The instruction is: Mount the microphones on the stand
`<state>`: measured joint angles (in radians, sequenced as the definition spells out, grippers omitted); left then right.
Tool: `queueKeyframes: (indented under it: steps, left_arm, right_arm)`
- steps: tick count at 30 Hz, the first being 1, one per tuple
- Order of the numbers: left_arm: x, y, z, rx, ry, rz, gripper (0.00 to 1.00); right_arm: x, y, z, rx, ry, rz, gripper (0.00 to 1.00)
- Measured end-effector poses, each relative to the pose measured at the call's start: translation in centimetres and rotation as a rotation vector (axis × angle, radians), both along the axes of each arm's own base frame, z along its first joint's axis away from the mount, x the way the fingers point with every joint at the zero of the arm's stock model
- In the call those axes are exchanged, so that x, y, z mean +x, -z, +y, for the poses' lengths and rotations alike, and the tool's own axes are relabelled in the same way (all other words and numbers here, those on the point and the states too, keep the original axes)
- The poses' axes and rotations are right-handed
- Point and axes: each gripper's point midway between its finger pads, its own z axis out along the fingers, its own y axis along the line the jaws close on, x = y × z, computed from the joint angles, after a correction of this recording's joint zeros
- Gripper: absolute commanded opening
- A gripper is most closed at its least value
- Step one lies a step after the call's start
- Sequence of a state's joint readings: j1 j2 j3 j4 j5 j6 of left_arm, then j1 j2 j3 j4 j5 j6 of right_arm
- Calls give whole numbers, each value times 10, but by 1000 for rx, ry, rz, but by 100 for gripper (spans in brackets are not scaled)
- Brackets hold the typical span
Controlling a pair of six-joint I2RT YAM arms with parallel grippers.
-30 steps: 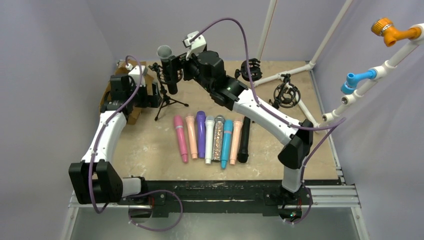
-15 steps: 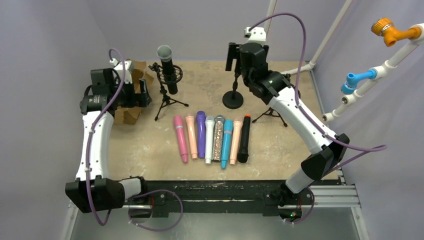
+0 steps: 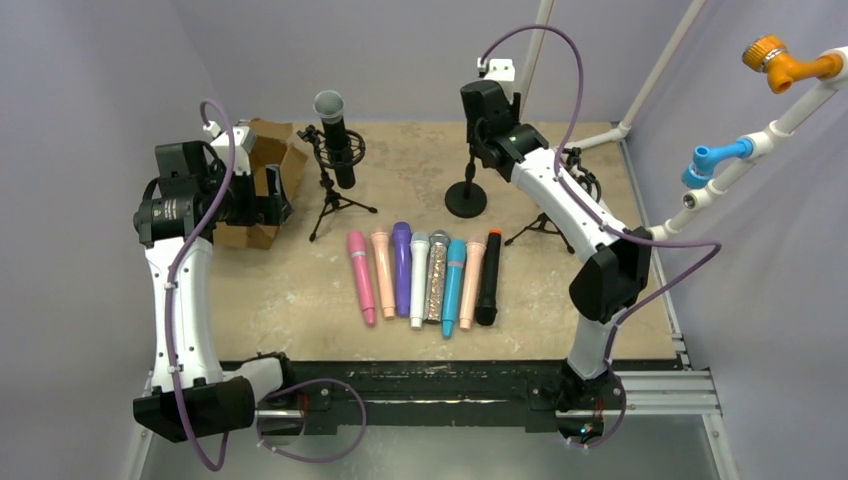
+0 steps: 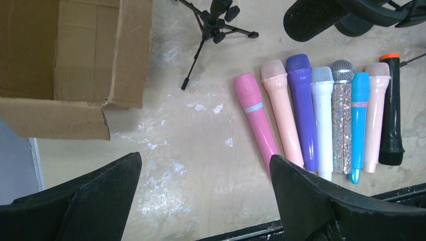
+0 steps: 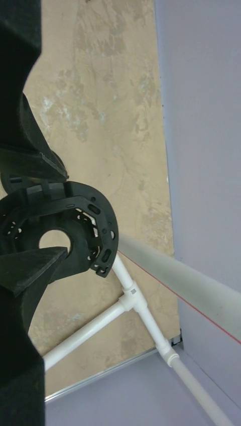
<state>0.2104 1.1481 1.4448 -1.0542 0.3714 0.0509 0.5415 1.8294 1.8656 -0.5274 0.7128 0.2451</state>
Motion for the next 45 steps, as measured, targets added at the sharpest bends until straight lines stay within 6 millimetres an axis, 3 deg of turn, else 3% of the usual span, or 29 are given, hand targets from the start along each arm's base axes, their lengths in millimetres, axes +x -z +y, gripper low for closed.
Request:
queueKeyframes:
  steps: [10, 16, 23, 32, 38, 42, 45]
  left_arm:
    - [-9, 13, 0, 13, 12, 36, 100]
    - [-13, 15, 3, 42, 15, 28, 100]
    - [-18, 20, 3, 45, 12, 32, 100]
    - [-19, 29, 2, 41, 13, 53, 100]
    - [-20, 30, 1, 34, 18, 53, 100]
    - [-23, 35, -1, 25, 25, 63, 100]
    - [-25, 38, -2, 22, 26, 73, 100]
  right_arm:
    - [17, 16, 3, -34, -2, 48, 46]
    - [27, 34, 13, -38, -32, 99, 24]
    - [26, 31, 25, 4, -92, 127, 0]
    - [23, 23, 61, 87, -199, 129, 0]
    - [24, 16, 102, 106, -269, 103, 1]
    - [23, 32, 121, 94, -299, 128, 9]
    - [25, 33, 129, 93, -313, 116, 29]
